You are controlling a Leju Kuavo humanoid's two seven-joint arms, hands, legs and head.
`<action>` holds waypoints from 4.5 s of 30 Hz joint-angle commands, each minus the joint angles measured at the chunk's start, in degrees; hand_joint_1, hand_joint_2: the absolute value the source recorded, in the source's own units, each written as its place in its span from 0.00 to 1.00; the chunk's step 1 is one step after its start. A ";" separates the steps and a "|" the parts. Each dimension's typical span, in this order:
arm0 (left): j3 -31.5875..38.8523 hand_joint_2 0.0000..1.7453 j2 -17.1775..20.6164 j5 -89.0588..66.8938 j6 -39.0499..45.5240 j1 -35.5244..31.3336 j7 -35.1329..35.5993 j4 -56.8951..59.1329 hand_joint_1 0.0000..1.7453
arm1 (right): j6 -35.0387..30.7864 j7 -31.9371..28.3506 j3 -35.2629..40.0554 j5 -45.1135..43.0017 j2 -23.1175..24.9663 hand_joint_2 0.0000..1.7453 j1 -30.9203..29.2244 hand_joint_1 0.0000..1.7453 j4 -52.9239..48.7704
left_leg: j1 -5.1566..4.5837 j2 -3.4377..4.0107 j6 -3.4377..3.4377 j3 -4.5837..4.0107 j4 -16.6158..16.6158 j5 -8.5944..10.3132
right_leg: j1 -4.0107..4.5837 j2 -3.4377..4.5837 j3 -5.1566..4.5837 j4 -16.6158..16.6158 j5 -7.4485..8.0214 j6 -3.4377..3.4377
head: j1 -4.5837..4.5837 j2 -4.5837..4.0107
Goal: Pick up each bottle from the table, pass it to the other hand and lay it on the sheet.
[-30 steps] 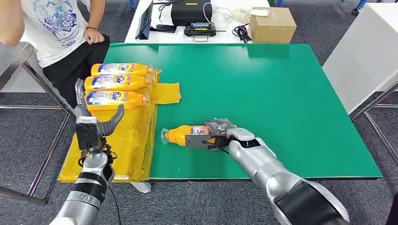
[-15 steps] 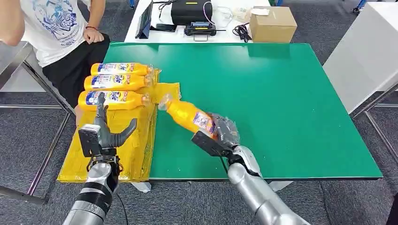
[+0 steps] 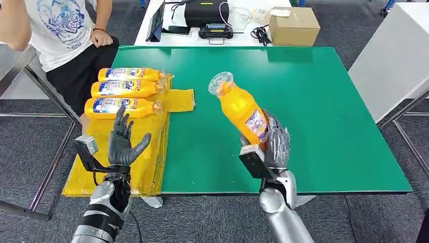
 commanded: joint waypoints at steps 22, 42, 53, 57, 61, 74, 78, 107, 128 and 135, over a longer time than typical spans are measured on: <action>-17.42 1.00 1.73 6.47 -16.47 -0.47 4.91 4.20 0.00 | 4.14 -5.54 10.61 -0.22 7.79 1.00 -8.75 1.00 26.62 | 0.05 0.12 -0.07 0.28 -0.06 -0.11 | 0.06 0.09 0.27 -0.04 -0.09 -0.12 | 0.00 0.00; -18.51 1.00 0.86 5.79 -18.83 -3.38 3.59 8.35 0.00 | 18.24 -6.74 21.55 -1.84 9.13 1.00 -10.88 1.00 36.28 | 0.07 0.09 -0.08 0.22 -0.06 -0.07 | 0.07 0.04 0.21 -0.05 -0.06 -0.11 | 0.00 0.00; -16.44 1.00 -0.04 6.14 -16.96 -3.99 2.76 9.02 0.00 | 21.76 -5.36 26.04 -0.85 9.06 1.00 -12.31 1.00 39.33 | 0.09 -0.08 -0.08 0.25 -0.01 -0.10 | 0.09 -0.14 0.26 -0.02 -0.15 -0.12 | -0.02 0.00; -16.14 1.00 -0.10 5.85 -16.46 -2.96 2.38 6.60 1.00 | 21.16 -5.45 25.28 -1.63 8.76 1.00 -12.27 1.00 39.31 | 0.05 -0.06 -0.05 0.10 -0.04 -0.02 | 0.05 -0.12 0.09 -0.02 -0.07 -0.08 | -0.02 0.00; -15.74 1.00 -0.30 6.38 -16.60 -2.30 2.48 5.43 1.00 | 20.21 -5.03 24.83 -1.61 8.69 1.00 -12.25 1.00 39.04 | 0.07 -0.06 -0.06 0.13 -0.02 -0.04 | 0.07 -0.11 0.11 -0.03 -0.09 -0.09 | -0.02 0.00; -15.12 1.00 -0.24 6.79 -16.39 -1.60 2.29 4.10 1.00 | 16.77 -3.51 23.74 -0.61 8.31 1.00 -12.72 1.00 38.06 | 0.07 -0.07 -0.06 0.14 0.00 -0.05 | 0.08 -0.13 0.12 0.00 -0.11 -0.10 | -0.02 0.00; -14.95 1.00 -0.29 6.78 -16.18 -1.44 2.33 3.77 1.00 | 15.16 -2.96 23.50 0.04 8.29 1.00 -12.56 1.00 37.79 | 0.10 -0.10 -0.09 0.25 0.01 -0.10 | 0.11 -0.17 0.26 -0.01 -0.16 -0.13 | -0.02 0.00; -5.83 1.00 -0.73 -9.85 6.30 2.20 -3.37 -4.58 1.00 | -0.11 7.63 13.93 6.80 5.76 0.00 -1.95 0.00 5.04 | 0.12 0.03 -0.12 0.32 -0.01 -0.18 | 0.13 -0.05 0.31 -0.02 -0.19 -0.15 | -0.02 0.00; 0.61 1.00 7.14 -98.61 39.46 -11.28 8.86 14.61 1.00 | 0.00 1.26 16.26 -2.12 6.49 0.00 -3.02 0.00 -2.60 | 0.08 0.22 -0.11 0.20 -0.01 -0.10 | 0.08 0.14 0.11 0.06 -0.08 -0.14 | 0.00 0.00; 0.61 1.00 7.14 -98.61 39.46 -11.28 8.86 14.61 1.00 | 0.00 1.26 16.26 -2.12 6.49 0.00 -3.02 0.00 -2.60 | 0.10 0.10 -0.12 0.25 -0.01 -0.11 | 0.10 0.03 0.21 0.04 -0.13 -0.14 | 0.00 0.00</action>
